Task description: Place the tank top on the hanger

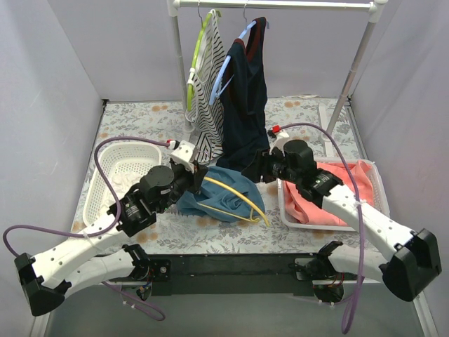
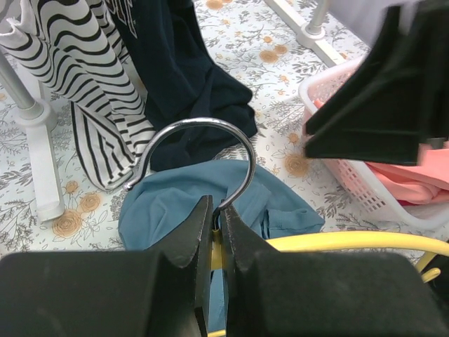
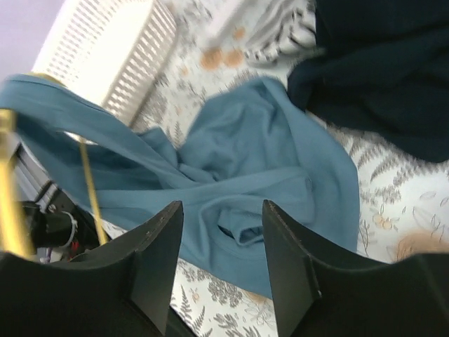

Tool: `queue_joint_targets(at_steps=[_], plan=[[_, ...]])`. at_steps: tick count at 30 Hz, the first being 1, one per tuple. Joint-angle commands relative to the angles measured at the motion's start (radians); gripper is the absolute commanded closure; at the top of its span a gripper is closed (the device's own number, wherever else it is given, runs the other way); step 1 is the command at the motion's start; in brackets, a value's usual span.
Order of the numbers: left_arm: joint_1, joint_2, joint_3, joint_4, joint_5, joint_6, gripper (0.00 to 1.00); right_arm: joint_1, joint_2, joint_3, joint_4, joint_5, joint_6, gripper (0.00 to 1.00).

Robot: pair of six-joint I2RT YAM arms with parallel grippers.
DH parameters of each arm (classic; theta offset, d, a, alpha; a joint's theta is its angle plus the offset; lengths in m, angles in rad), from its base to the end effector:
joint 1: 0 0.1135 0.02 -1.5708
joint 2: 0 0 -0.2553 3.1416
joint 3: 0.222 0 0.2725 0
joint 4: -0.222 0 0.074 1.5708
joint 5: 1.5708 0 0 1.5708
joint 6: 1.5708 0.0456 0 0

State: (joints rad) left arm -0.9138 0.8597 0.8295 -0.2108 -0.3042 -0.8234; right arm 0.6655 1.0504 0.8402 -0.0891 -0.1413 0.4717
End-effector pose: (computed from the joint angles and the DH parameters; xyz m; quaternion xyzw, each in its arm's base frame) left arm 0.1543 -0.1777 0.3308 -0.0582 0.7813 -0.3886 0.4849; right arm 0.2158 0.1776 0.3031 -0.1194 0.7948 0.3668 0.4685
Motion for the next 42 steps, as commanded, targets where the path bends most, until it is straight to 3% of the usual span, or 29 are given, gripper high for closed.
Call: queue_joint_targets(at_steps=[1,13,22,29,33,38,42], plan=[[-0.007,-0.063,-0.01,0.011,0.059,0.035,1.0,-0.024,0.117,0.062,-0.047,-0.115,-0.017,0.45],[-0.007,-0.067,-0.017,0.004,0.071,0.032,1.0,-0.02,0.365,0.042,0.003,-0.13,-0.022,0.4],[-0.007,-0.074,-0.016,0.005,0.047,0.024,1.0,-0.01,0.427,0.0,0.075,-0.09,-0.005,0.42],[-0.008,-0.087,-0.023,0.014,-0.001,-0.006,1.0,-0.01,0.45,-0.036,0.115,-0.069,-0.005,0.55],[-0.007,-0.085,-0.024,0.017,-0.048,-0.031,1.0,-0.01,0.427,-0.061,0.13,-0.06,-0.005,0.76],[-0.007,-0.085,-0.029,0.021,-0.096,-0.063,1.0,-0.009,0.398,-0.099,0.16,-0.06,-0.001,0.91],[-0.007,-0.086,-0.027,0.017,-0.09,-0.071,1.0,-0.009,0.375,-0.109,0.161,-0.054,0.008,0.91]])
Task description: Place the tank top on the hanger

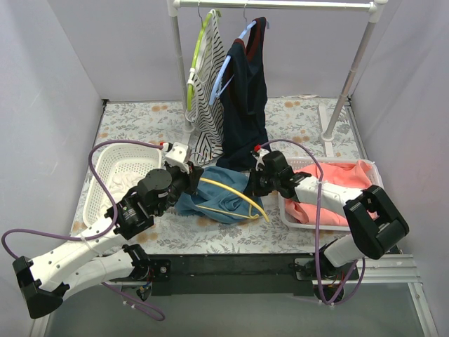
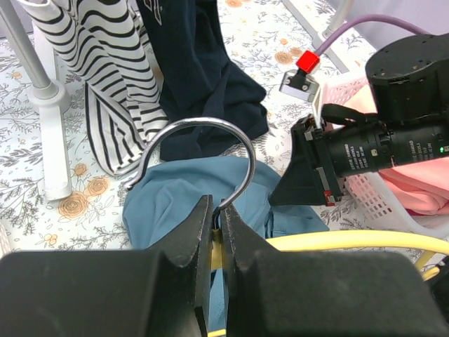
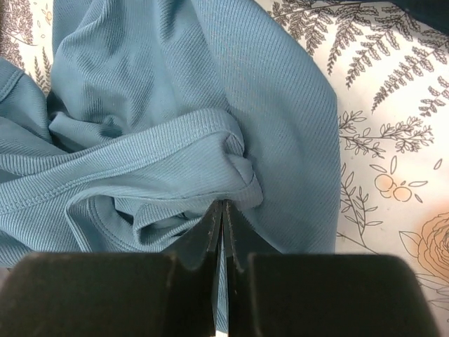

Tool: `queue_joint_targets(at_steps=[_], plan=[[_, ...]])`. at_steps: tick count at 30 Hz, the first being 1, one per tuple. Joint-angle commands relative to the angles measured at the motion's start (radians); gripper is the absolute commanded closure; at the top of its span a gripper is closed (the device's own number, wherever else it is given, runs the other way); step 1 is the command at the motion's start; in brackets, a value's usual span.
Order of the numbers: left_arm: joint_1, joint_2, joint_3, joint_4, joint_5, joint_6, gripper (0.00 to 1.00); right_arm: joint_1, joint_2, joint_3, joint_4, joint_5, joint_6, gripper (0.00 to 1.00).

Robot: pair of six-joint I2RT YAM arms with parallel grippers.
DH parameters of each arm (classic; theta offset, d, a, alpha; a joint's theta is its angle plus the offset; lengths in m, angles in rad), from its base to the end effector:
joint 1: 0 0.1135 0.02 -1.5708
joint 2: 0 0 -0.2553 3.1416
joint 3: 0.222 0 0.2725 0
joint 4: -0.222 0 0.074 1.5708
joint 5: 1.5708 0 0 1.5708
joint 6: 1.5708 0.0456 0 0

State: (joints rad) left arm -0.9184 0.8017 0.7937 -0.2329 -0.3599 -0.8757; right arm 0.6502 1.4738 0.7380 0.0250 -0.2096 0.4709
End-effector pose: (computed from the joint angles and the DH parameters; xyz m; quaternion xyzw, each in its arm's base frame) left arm 0.1476 -0.1667 0.3270 -0.0939 0.7764 -0.3865 0.4888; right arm 0.2509 0.2028 0.1563 -0.1244 0.8964 0.3009 0.3006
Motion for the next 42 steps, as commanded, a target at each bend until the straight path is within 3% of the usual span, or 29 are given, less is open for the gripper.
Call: queue_joint_targets(at_steps=[1,9,15,22,25,26,30,42], plan=[[-0.004,-0.027,0.009,0.04,-0.031,-0.017,1.0,0.006,-0.056,0.0,0.044,0.022,0.009,0.9],[-0.002,-0.025,0.009,0.038,-0.022,-0.012,1.0,0.006,-0.057,0.099,-0.017,0.099,-0.026,0.58],[-0.004,-0.015,0.016,0.03,-0.047,-0.016,1.0,0.008,0.057,0.161,-0.051,0.047,-0.04,0.55],[-0.002,-0.007,0.036,0.027,-0.051,-0.008,1.0,0.025,0.079,0.126,-0.007,0.03,-0.029,0.55],[-0.004,0.001,0.039,0.026,-0.063,-0.008,1.0,0.028,0.068,0.109,0.003,0.032,-0.026,0.6],[-0.002,0.004,0.041,0.023,-0.076,-0.009,1.0,0.028,0.056,0.104,0.006,0.035,-0.023,0.72],[-0.002,0.01,0.042,0.02,-0.138,-0.023,1.0,0.028,0.005,0.058,0.012,0.062,-0.018,0.99],[-0.002,0.056,0.059,0.044,-0.393,-0.062,1.0,0.026,-0.351,-0.208,0.184,0.124,0.049,0.99]])
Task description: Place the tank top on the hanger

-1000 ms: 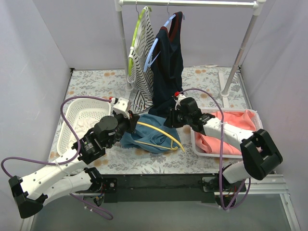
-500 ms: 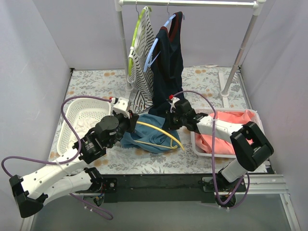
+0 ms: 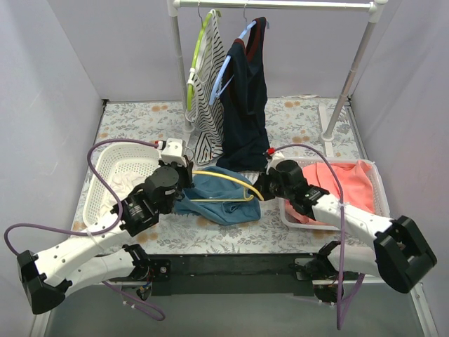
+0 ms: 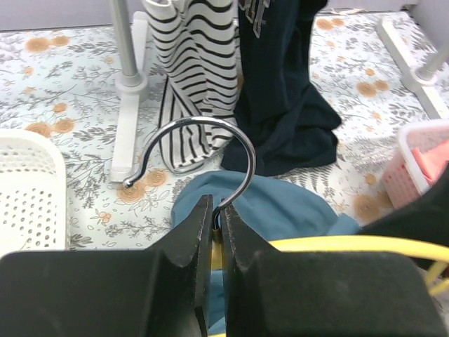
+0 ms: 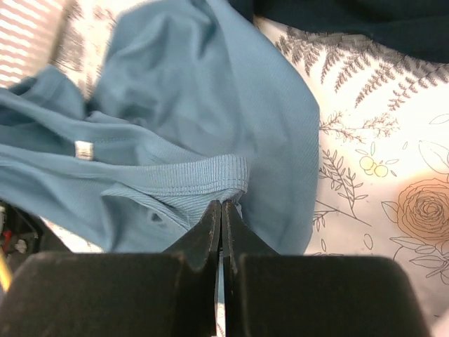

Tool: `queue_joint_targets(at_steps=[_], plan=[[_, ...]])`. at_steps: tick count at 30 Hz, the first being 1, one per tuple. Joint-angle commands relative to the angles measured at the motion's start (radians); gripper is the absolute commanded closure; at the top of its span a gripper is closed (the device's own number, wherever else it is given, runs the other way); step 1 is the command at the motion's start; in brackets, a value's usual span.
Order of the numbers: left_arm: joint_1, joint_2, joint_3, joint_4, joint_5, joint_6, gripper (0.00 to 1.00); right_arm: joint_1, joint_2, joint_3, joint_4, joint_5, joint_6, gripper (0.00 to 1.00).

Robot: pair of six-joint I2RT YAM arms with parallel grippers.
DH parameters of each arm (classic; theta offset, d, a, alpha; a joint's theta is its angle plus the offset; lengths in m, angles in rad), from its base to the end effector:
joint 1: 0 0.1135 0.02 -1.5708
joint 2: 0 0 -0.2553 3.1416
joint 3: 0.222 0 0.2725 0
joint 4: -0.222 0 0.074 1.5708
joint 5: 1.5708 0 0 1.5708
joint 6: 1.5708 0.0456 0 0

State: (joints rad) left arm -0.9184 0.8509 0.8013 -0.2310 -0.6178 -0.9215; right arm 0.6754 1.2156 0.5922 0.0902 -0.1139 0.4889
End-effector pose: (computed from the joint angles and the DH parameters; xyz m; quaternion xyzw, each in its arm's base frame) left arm 0.1588 -0.1643 0.3214 -0.1840 0.7609 -0.3085 0.5403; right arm 0.2190 0.1821 0.1858 -0.1088 0.8606 0.3135 0.3863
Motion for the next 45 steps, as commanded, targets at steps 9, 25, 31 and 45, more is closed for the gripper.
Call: queue_joint_targets(at_steps=[9,25,31,45], plan=[[0.009,0.062,0.091,0.001,-0.224,-0.082,1.0,0.004,-0.266,-0.158,0.158,0.062,0.036,0.99],[0.026,0.059,0.091,-0.03,-0.232,-0.079,1.0,0.004,-0.501,-0.207,0.112,0.212,-0.024,0.99],[0.035,0.036,0.085,-0.03,-0.226,-0.07,1.0,0.004,-0.515,-0.204,0.092,0.241,-0.036,0.99],[0.065,0.02,0.075,-0.025,-0.177,-0.053,1.0,0.004,-0.53,-0.189,0.069,0.256,-0.055,0.99]])
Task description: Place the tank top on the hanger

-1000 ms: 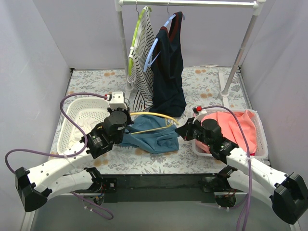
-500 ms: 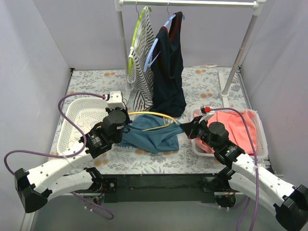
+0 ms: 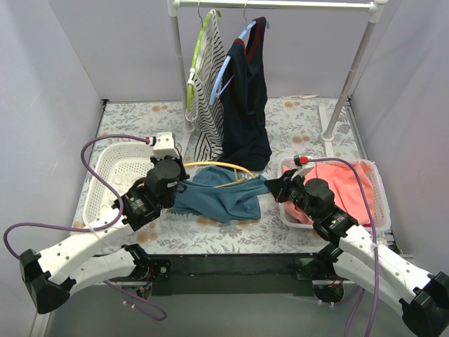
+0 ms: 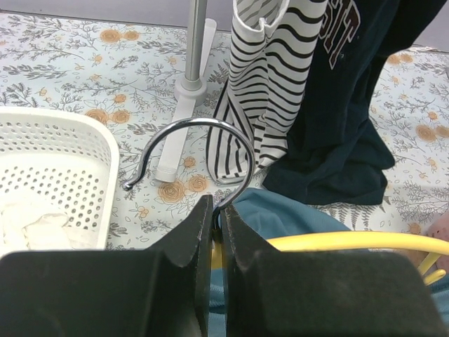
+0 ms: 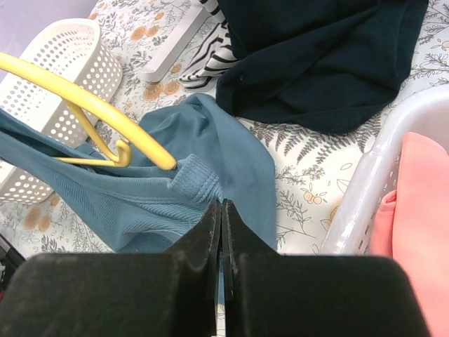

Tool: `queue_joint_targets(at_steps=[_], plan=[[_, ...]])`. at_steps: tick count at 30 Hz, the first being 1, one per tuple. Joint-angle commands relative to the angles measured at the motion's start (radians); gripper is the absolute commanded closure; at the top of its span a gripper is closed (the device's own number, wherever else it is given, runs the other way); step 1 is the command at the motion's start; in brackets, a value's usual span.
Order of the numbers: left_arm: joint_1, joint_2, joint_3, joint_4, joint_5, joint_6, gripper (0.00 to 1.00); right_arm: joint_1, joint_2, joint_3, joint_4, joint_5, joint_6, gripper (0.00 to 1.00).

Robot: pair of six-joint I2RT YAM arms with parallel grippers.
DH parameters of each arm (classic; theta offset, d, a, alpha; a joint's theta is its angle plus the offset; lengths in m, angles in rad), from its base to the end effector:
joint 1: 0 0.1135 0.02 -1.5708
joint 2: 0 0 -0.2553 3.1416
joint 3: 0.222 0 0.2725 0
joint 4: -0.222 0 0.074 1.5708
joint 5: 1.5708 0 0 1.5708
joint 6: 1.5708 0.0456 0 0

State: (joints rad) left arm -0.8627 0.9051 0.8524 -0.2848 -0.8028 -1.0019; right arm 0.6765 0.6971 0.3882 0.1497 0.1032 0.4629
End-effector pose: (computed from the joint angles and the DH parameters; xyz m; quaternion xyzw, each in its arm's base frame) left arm 0.1749 -0.1539 0.3252 -0.2776 0.7334 -0.2375 0.5732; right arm 0.1695 0.1301 0.2348 -0.0478 0.7593 0.3163 0.5666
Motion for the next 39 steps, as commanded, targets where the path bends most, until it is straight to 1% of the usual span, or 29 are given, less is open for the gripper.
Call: queue_joint_targets(at_steps=[1,5,17,24,28,39], plan=[[0.01,-0.032,0.02,0.033,0.014,0.034,1.0,0.003,-0.005,0.023,0.01,0.036,-0.032,0.99],[0.01,-0.028,0.023,0.041,0.046,0.055,1.0,0.003,0.013,0.057,0.004,0.018,-0.05,0.99],[0.01,-0.031,0.014,0.053,0.073,0.071,1.0,0.003,0.048,0.11,-0.007,0.0,-0.079,0.99],[0.008,-0.008,0.03,0.068,0.036,0.1,1.0,0.003,0.064,0.143,-0.022,-0.077,-0.095,0.99],[0.011,0.005,0.043,0.084,0.028,0.124,1.0,0.003,0.05,0.133,-0.039,-0.091,-0.102,0.99],[0.017,0.02,0.066,0.087,0.037,0.141,1.0,0.003,-0.008,0.078,-0.091,-0.062,-0.121,0.99]])
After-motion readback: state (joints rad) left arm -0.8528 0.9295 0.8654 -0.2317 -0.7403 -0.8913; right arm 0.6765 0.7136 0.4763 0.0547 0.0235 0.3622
